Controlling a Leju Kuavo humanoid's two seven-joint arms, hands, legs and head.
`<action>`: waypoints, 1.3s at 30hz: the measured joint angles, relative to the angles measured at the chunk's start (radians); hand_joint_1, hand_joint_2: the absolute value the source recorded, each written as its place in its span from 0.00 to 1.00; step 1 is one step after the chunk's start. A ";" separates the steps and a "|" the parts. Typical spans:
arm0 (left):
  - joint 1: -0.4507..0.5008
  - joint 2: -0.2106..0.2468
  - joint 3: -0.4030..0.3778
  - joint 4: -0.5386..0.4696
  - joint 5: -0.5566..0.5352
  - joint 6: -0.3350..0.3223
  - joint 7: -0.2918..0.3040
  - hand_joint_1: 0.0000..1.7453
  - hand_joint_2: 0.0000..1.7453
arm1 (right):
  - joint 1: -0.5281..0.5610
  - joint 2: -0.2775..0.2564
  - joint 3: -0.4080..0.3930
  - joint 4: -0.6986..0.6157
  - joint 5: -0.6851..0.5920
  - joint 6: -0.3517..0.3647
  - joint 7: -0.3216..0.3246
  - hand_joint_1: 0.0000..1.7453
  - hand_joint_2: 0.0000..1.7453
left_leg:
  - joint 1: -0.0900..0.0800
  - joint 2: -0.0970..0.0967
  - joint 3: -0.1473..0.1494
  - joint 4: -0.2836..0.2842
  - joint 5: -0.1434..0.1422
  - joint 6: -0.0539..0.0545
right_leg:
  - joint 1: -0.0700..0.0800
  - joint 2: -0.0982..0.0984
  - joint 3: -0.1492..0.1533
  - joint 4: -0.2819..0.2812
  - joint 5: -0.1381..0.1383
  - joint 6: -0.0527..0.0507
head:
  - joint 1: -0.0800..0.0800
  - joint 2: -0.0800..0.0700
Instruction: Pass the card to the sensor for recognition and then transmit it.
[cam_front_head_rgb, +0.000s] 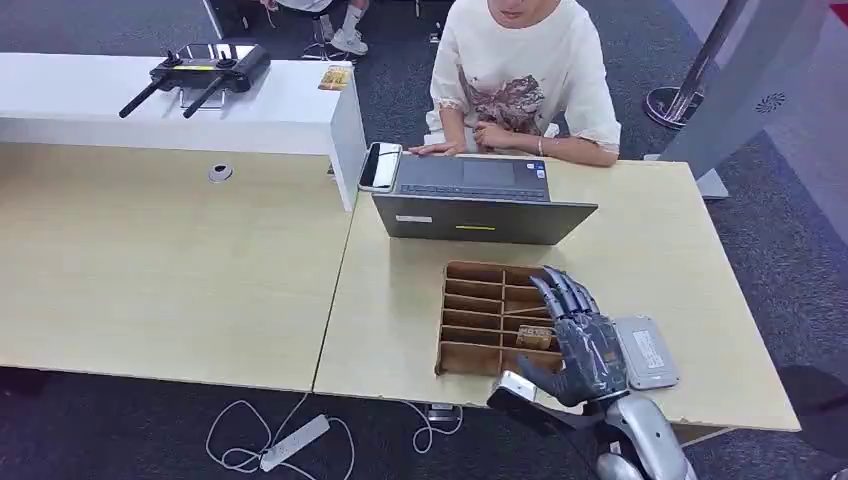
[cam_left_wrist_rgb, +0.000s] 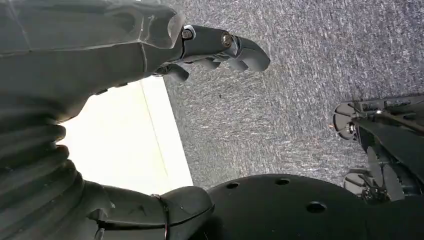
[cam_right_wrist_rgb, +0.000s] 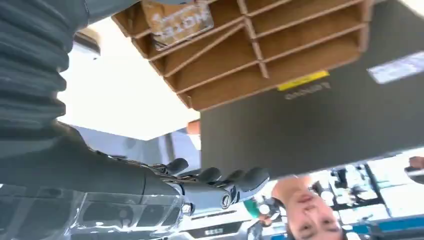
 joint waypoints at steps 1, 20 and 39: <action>0.000 0.000 0.000 0.000 0.000 0.000 0.000 0.00 1.00 | 0.000 0.000 0.000 -0.006 -0.007 0.005 -0.005 0.02 1.00 | 0.000 0.000 0.000 0.000 0.000 0.000 | 0.000 0.000 0.000 0.000 0.000 0.000 | 0.000 0.000; -0.002 0.000 0.000 0.000 0.000 0.000 0.004 0.00 1.00 | -0.046 -0.014 0.024 0.021 0.103 0.032 0.088 0.54 1.00 | 0.000 0.000 0.000 0.000 0.000 0.000 | 0.000 0.000 0.000 0.000 0.000 0.000 | 0.000 0.000; -0.003 0.000 0.000 0.000 -0.003 -0.002 0.002 0.00 1.00 | -0.076 -0.014 0.033 0.106 0.243 0.006 0.172 0.39 1.00 | 0.000 0.000 0.000 0.000 0.000 0.000 | 0.000 0.000 0.000 0.000 0.000 0.000 | 0.000 0.000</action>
